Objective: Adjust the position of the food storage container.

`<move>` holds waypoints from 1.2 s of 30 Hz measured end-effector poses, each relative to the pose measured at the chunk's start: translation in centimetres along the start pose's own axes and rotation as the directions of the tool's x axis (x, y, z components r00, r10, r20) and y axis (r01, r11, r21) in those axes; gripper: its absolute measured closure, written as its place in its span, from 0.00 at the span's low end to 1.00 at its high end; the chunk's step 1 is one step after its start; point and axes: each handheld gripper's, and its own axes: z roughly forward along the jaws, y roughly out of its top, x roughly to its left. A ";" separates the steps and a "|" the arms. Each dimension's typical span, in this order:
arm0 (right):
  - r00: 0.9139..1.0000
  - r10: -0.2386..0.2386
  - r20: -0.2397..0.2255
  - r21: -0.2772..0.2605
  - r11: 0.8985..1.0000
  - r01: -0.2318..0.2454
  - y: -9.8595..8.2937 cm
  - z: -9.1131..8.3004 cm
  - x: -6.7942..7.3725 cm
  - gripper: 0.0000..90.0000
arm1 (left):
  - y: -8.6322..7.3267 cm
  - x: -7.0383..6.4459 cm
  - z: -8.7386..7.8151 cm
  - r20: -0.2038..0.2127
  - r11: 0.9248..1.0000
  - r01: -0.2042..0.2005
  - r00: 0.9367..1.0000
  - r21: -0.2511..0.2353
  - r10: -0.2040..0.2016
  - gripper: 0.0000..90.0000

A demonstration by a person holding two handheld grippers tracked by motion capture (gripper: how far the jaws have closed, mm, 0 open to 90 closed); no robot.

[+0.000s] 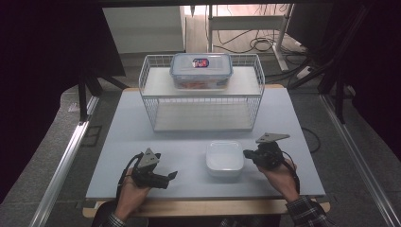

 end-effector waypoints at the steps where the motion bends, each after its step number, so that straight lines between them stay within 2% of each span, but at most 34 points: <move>1: 1.000 0.000 0.000 0.000 1.000 0.000 0.0 0.0 0.0 0.99 | 0.0 0.0 0.0 0.000 1.000 0.000 1.000 0.000 0.000 0.08; 8: 0.998 -0.043 -0.043 0.006 0.999 0.044 1.2 1.6 1.6 0.99 | 0.0 0.1 0.0 0.007 1.000 0.009 1.000 0.002 -0.009 0.08; 12: 0.997 -0.041 -0.062 0.006 0.999 0.041 1.6 2.2 2.1 0.99 | 0.0 0.1 -0.1 0.008 1.000 0.010 1.000 0.003 -0.010 0.08; 19: 0.995 -0.063 -0.072 0.006 0.998 0.064 2.1 3.0 2.7 0.97 | 0.0 0.1 -0.1 0.009 1.000 0.013 1.000 0.011 -0.013 0.08; 21: 0.995 -0.067 -0.067 0.008 0.998 0.068 2.1 2.9 2.6 0.93 | 0.0 0.1 -0.1 0.010 1.000 0.016 1.000 0.010 -0.016 0.08; 22: 0.997 -0.064 -0.048 -0.002 0.998 0.064 2.0 2.5 2.3 0.88 | 0.0 0.1 -0.1 0.012 1.000 0.020 1.000 0.009 -0.020 0.08; 23: 0.997 -0.064 -0.048 -0.002 0.998 0.064 2.0 2.5 2.3 0.88 | 0.0 0.1 -0.1 0.012 1.000 0.020 1.000 0.009 -0.020 0.08; 26: 0.998 -0.058 -0.037 -0.031 0.998 0.057 1.9 1.8 1.9 0.77 | 0.0 0.2 -0.1 0.012 1.000 0.021 1.000 0.013 -0.021 0.08; 27: 0.998 -0.058 -0.038 -0.044 0.997 0.057 1.7 1.5 1.7 0.67 | 0.0 0.1 -0.1 0.013 1.000 0.022 1.000 0.013 -0.023 0.08; 28: 0.998 -0.058 -0.038 -0.044 0.997 0.057 1.7 1.5 1.7 0.67 | 0.0 0.1 -0.1 0.014 1.000 0.023 1.000 0.014 -0.023 0.08; 29: 0.998 -0.058 -0.034 -0.048 0.997 0.056 1.6 1.4 1.6 0.62 | 0.0 0.1 -0.1 0.013 1.000 0.022 1.000 0.014 -0.022 0.08; 30: 0.997 -0.070 -0.018 -0.044 0.997 0.069 1.3 1.4 1.5 0.52 | 0.0 0.2 0.0 0.012 1.000 0.022 1.000 0.016 -0.023 0.08; 31: 0.997 -0.070 -0.018 -0.044 0.997 0.069 1.3 1.4 1.5 0.52 | 0.0 0.2 0.0 0.012 1.000 0.022 1.000 0.016 -0.023 0.08; 32: 0.997 -0.079 -0.022 -0.052 0.996 0.078 1.1 1.3 1.4 0.43 | -0.1 0.2 0.0 0.011 1.000 0.023 1.000 0.017 -0.024 0.08; 33: 0.997 -0.079 -0.022 -0.052 0.996 0.078 1.1 1.3 1.4 0.43 | -0.1 0.2 0.0 0.011 1.000 0.023 1.000 0.017 -0.024 0.08; 36: 0.996 -0.089 -0.024 -0.078 0.993 0.087 0.7 1.1 1.2 0.25 | -0.1 0.2 0.0 0.008 1.000 0.021 1.000 0.015 -0.022 0.08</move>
